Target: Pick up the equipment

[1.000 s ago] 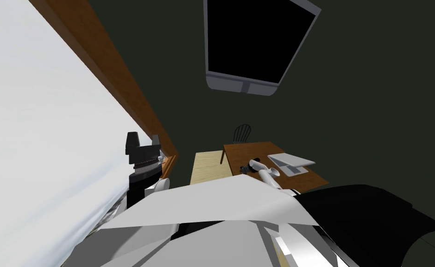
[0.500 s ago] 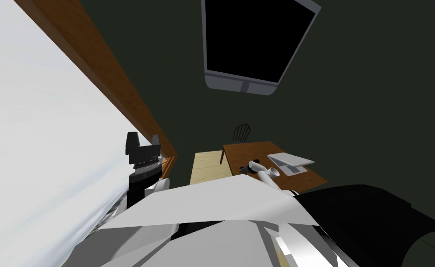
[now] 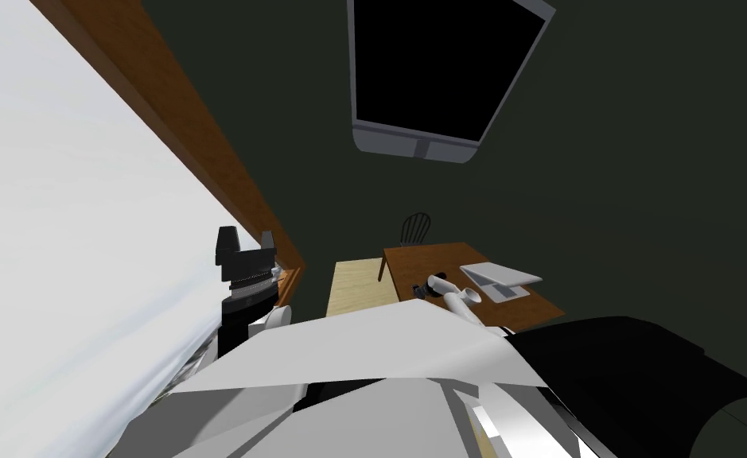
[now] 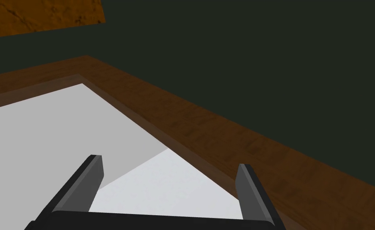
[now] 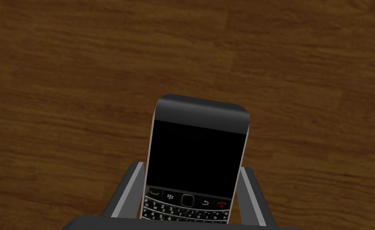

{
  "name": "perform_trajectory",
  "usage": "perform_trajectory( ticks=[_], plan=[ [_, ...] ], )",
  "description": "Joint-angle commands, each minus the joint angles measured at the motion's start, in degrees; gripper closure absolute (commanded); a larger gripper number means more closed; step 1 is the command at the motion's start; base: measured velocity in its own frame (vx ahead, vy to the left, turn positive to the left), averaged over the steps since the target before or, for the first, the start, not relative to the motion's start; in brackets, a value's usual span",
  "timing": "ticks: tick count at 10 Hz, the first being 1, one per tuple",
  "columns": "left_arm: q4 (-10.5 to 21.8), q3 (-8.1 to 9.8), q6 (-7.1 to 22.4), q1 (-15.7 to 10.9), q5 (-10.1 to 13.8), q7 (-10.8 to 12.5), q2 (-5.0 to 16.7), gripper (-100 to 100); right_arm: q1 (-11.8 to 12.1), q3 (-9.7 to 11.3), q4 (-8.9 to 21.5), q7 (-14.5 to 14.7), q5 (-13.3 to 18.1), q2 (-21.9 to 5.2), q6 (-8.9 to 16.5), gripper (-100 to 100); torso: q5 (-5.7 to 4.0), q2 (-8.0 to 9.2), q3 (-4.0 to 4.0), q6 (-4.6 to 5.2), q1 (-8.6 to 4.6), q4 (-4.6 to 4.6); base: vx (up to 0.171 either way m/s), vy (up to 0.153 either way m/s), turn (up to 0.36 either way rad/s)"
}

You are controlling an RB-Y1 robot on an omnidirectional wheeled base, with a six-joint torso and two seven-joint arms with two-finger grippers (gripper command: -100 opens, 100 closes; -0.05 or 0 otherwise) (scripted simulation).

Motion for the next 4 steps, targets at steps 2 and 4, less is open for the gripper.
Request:
perform_trajectory(
  ticks=[2, 4],
  plan=[
    [0.0, 0.0, 0.0, 0.0, 0.0, 0.0, 0.0, 0, -0.3, 0.1, -1.8, -1.3, -1.0, -2.1, 2.8, 100, -0.02, 0.04, 0.02, 0.0, 0.03, 0.0, -0.034, 0.017, 0.043],
    [0.0, 0.0, 0.0, 0.0, 0.0, 0.0, 0.0, 0, -0.7, 0.1, -0.8, -0.7, -0.9, -1.7, 2.0, 0, -0.03, 0.05, 0.02, 0.04, 0.04, -0.01, -0.008, 0.005, 0.001]
  ],
)
